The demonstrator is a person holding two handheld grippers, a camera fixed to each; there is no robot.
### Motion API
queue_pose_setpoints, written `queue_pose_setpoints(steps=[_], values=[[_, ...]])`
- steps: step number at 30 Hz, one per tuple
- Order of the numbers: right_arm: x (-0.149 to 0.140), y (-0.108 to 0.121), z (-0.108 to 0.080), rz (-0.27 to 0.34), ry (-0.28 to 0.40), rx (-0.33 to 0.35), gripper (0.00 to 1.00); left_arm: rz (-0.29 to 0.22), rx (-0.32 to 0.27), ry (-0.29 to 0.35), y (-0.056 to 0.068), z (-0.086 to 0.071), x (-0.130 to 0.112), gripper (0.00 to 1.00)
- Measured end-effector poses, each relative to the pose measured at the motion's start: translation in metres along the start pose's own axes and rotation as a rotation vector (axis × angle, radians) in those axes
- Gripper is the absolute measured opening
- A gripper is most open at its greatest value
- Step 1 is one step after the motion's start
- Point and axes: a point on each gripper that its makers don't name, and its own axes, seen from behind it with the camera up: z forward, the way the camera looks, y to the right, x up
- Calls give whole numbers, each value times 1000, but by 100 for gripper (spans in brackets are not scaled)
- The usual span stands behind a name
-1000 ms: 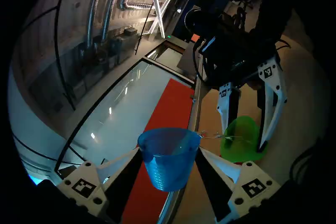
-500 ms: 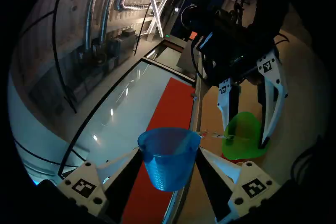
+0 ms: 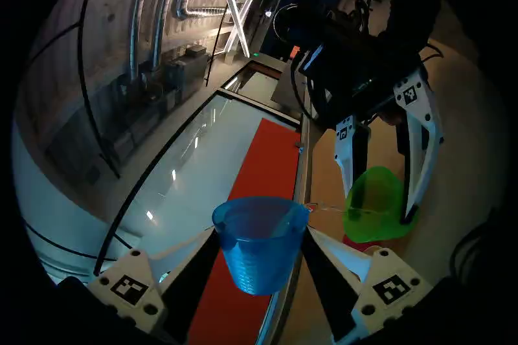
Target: Pour water
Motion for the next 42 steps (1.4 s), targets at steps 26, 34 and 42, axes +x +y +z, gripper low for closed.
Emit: queue_pose_setpoints(steps=[26, 34, 42], values=[[6, 2, 1, -14, 2, -6, 90, 96, 12, -8, -2, 3, 4, 84], [5, 4, 2, -15, 5, -8, 90, 133, 15, -5, -3, 5, 7, 84], [7, 6, 1, -16, 9, -13, 90, 162, 20, -5, -6, 6, 9, 84]])
